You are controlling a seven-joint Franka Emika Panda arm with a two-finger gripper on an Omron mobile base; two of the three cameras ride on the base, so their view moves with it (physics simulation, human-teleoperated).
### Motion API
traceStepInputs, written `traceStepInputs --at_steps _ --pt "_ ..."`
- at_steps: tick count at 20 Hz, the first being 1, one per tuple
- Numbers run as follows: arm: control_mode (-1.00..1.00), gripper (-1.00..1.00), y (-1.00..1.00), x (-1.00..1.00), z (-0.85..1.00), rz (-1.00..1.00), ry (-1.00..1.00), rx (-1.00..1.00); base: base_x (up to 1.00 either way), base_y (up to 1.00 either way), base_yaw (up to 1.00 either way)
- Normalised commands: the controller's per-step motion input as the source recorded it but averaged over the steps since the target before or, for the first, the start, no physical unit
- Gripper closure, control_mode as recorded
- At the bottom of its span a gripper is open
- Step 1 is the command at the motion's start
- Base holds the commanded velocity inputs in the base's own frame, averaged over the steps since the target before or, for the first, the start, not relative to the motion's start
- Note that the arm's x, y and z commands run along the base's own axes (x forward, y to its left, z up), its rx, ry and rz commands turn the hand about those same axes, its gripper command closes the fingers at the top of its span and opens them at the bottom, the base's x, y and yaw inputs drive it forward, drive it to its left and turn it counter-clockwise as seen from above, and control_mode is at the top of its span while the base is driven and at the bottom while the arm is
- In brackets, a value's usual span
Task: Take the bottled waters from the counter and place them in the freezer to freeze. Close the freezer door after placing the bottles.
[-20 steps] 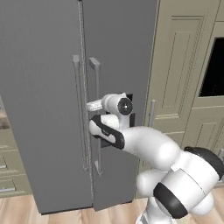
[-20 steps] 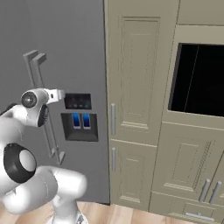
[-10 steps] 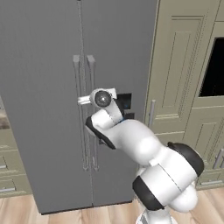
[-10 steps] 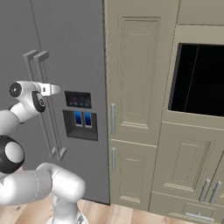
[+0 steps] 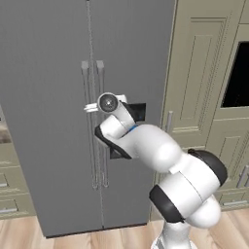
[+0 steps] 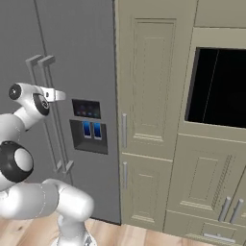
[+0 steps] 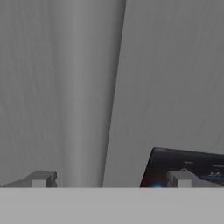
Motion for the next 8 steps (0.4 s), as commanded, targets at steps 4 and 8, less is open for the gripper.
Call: traceStepInputs --at_steps 4,8 --pt "-1.0 -1.0 0.0 0.3 0.09 0.0 0.0 0.0 0.0 0.0 0.0" --pt "-1.0 -1.0 0.0 0.2 0.13 0.0 0.0 0.0 0.0 0.0 0.0"
